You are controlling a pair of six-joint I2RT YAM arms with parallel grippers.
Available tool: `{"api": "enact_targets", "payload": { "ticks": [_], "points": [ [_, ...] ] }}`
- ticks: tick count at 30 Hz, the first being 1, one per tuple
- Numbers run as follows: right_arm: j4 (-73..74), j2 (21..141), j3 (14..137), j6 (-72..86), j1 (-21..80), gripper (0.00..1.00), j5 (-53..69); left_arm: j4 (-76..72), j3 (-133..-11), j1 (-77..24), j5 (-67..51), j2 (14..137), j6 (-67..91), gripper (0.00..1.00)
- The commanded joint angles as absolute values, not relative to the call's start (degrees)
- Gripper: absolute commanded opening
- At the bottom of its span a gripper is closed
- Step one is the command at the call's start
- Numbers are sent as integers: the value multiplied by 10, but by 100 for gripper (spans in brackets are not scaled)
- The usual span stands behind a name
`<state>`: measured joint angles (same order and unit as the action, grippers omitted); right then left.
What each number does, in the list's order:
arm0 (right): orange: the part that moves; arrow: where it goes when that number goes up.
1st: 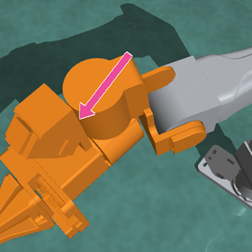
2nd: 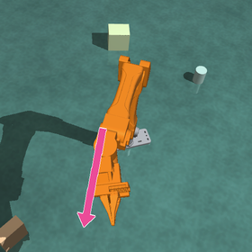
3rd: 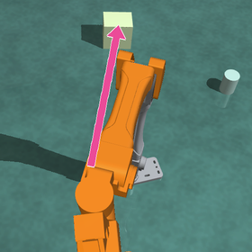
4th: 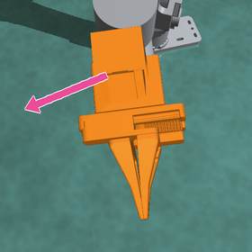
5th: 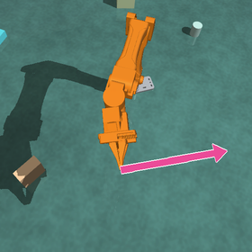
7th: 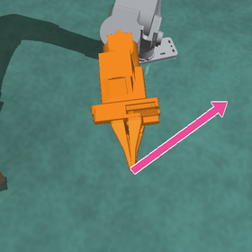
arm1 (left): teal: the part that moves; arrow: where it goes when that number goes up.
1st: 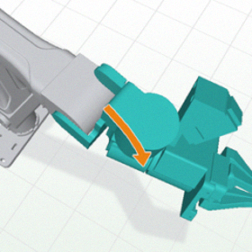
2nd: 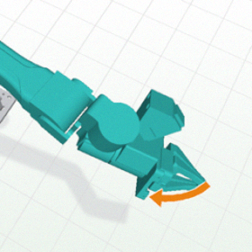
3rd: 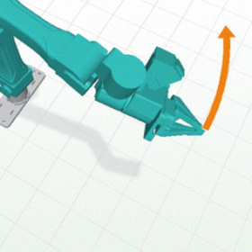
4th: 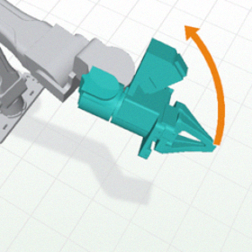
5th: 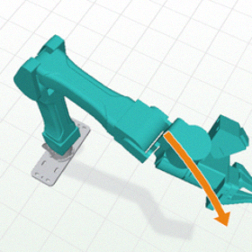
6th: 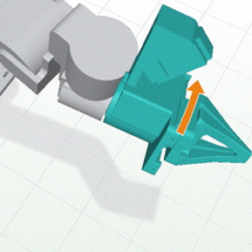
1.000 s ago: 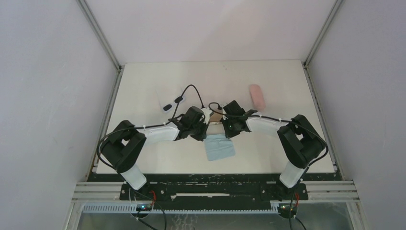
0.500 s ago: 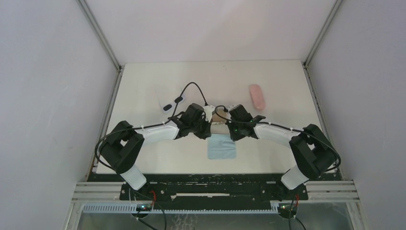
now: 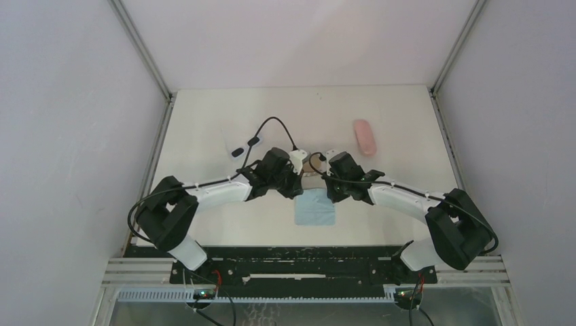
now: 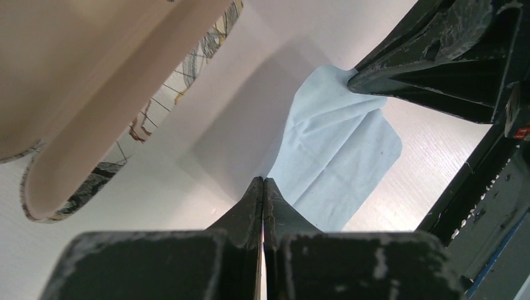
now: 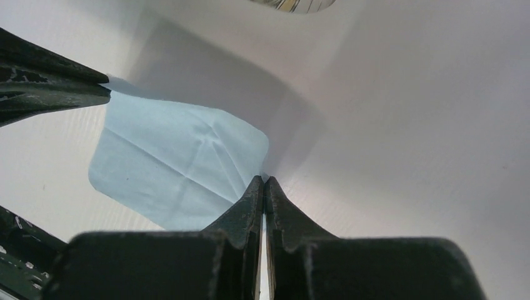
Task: Organize the sunglasses
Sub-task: Fold the glasses cleaning cloth at the center of the board.
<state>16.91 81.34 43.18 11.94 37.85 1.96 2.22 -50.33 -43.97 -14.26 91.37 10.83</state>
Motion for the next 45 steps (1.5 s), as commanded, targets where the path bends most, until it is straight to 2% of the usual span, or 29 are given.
{"api": "enact_targets", "payload": {
  "ticks": [1, 31, 45],
  "points": [
    [166, 799, 429, 126, 392, 0, 10, 4, -478, -447, -153, 885, 100, 0],
    [225, 769, 418, 156, 419, 0, 17, -3, -415, -479, -155, 850, 105, 0],
    [247, 796, 420, 167, 426, 6, 33, -4, -400, -492, -157, 844, 107, 0]
  ]
}}
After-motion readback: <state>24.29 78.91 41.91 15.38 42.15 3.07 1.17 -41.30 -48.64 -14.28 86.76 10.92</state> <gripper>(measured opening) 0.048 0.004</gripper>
